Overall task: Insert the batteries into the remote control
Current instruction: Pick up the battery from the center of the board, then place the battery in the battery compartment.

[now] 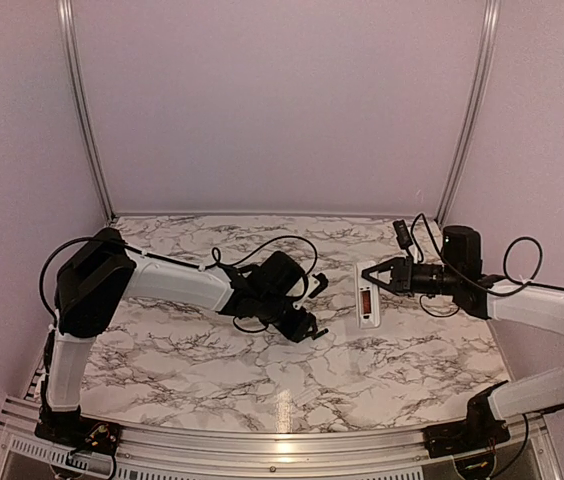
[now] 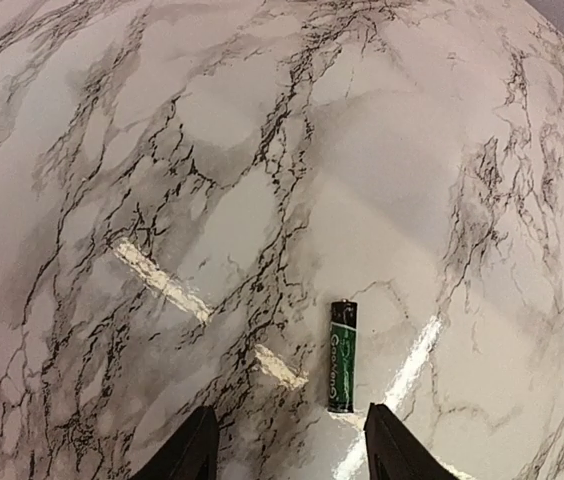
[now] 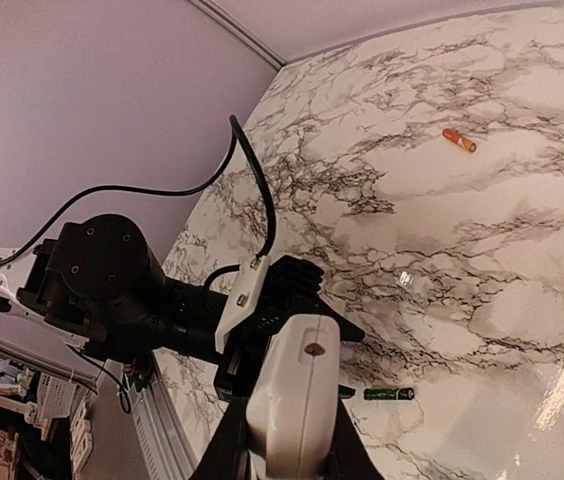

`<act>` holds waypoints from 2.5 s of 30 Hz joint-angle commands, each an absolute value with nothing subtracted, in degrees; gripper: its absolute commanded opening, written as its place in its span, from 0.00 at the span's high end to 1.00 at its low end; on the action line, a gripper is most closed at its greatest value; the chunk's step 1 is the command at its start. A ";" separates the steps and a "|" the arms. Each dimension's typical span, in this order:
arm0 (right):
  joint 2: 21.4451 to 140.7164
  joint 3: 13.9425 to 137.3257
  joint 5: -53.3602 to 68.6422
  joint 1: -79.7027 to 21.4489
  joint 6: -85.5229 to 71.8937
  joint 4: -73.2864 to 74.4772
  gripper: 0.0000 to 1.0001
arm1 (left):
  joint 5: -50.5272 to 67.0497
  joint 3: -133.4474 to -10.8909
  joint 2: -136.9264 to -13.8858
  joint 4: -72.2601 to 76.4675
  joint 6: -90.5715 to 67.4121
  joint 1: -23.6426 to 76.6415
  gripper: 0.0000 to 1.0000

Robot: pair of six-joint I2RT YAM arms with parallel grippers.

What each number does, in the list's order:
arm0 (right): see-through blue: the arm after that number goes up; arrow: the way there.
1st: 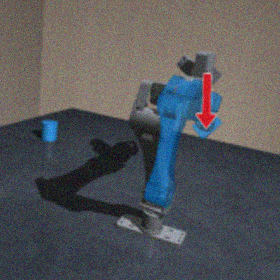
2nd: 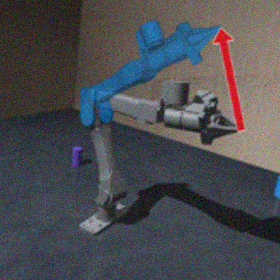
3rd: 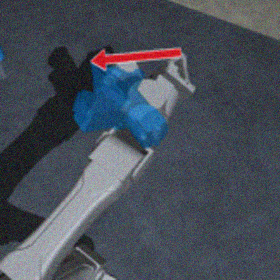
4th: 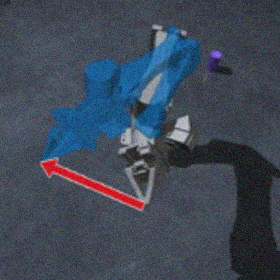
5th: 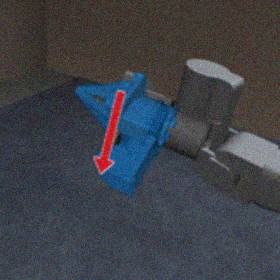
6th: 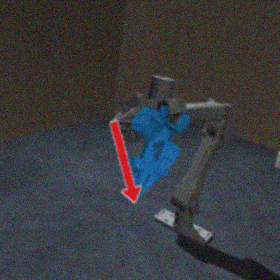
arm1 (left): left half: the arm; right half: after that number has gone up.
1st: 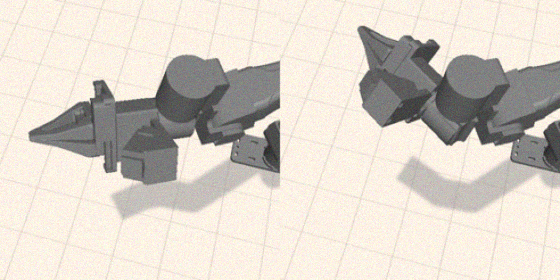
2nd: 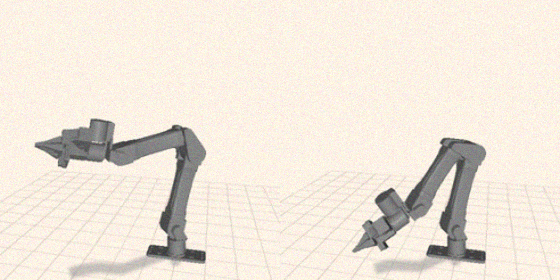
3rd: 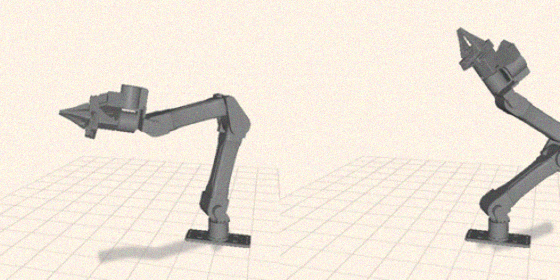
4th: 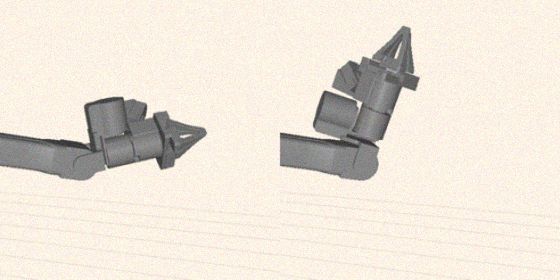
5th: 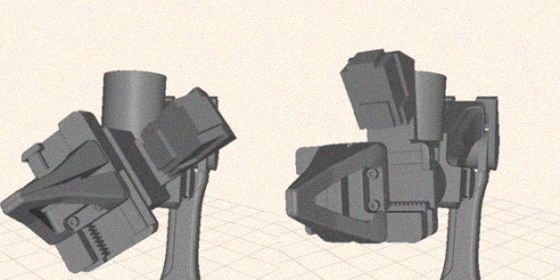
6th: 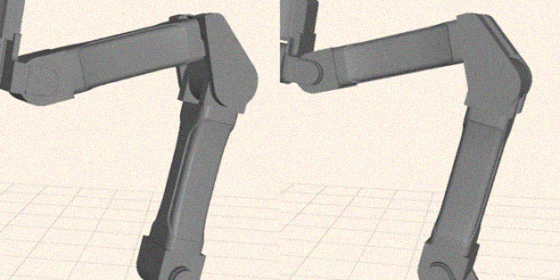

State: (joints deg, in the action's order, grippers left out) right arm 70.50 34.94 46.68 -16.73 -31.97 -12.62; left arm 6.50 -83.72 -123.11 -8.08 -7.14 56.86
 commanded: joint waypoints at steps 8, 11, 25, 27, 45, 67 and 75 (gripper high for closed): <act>69.79 36.04 48.31 -14.96 -27.40 -5.07 1.00 | 5.51 -96.67 -130.74 -20.89 0.61 57.93 0.52; 69.83 36.21 48.84 -13.51 -26.90 -3.50 1.00 | 6.45 -99.49 -132.35 -22.68 1.97 58.42 0.56; 71.22 37.11 48.92 -12.09 -24.46 2.22 1.00 | 2.72 -105.75 -137.21 -31.49 5.41 60.29 0.89; 72.40 37.41 49.29 -12.05 -23.85 3.00 1.00 | 2.06 -104.15 -135.89 -31.73 5.96 60.38 0.98; 85.65 44.26 56.63 -28.45 -26.11 3.69 1.00 | 4.47 -54.99 -87.71 -1.29 21.46 66.39 1.00; 101.66 56.87 66.26 -47.77 -27.48 6.41 1.00 | 10.41 -55.15 -84.25 -2.88 37.79 76.49 0.99; 103.63 59.15 68.17 -49.31 -27.78 7.39 1.00 | 13.42 -57.13 -86.68 -4.51 39.13 77.42 0.99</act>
